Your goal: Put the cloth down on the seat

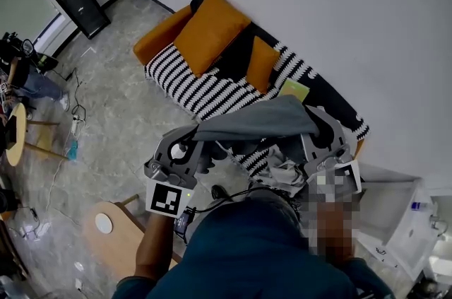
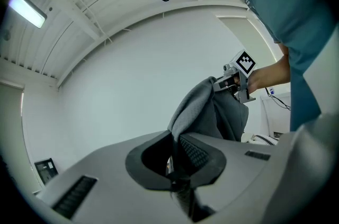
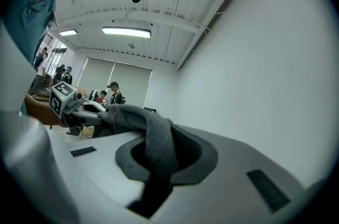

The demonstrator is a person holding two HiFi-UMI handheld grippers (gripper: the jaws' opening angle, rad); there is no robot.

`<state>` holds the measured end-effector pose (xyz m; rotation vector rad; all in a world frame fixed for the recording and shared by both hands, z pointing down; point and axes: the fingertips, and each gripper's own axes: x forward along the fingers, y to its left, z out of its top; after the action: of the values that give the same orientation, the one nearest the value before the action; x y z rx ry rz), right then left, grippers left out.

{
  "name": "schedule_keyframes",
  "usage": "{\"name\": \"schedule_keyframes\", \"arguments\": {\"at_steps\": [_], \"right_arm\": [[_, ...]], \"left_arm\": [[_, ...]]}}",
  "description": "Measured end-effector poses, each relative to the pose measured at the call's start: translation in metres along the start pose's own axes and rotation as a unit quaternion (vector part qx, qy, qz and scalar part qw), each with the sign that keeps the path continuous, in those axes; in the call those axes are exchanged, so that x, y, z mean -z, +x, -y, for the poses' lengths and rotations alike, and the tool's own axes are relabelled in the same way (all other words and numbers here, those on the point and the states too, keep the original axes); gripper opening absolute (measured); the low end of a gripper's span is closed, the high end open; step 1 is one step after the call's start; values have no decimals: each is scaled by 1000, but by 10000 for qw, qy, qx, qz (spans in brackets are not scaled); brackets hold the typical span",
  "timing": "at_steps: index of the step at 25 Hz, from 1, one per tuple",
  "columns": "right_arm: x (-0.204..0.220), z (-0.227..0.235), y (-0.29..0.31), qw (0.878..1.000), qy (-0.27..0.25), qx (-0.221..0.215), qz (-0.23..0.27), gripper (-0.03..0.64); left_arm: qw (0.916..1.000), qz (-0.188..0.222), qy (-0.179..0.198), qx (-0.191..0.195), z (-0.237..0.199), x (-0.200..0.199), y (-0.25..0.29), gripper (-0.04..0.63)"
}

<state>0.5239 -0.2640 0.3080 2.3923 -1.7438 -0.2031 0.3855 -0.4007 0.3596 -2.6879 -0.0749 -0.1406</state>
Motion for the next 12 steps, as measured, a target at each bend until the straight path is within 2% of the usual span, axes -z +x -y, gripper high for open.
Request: {"name": "schedule_keyframes", "arguments": {"at_steps": [6,12], "right_arm": [[11,31,4,9998,131,126,11,41],[12,70,6,9998,94,126,108,41]], "left_arm": [[9998,-39,86,162,4,-4,32,25],[9997,19,173,149,4,-17,71,25]]}}
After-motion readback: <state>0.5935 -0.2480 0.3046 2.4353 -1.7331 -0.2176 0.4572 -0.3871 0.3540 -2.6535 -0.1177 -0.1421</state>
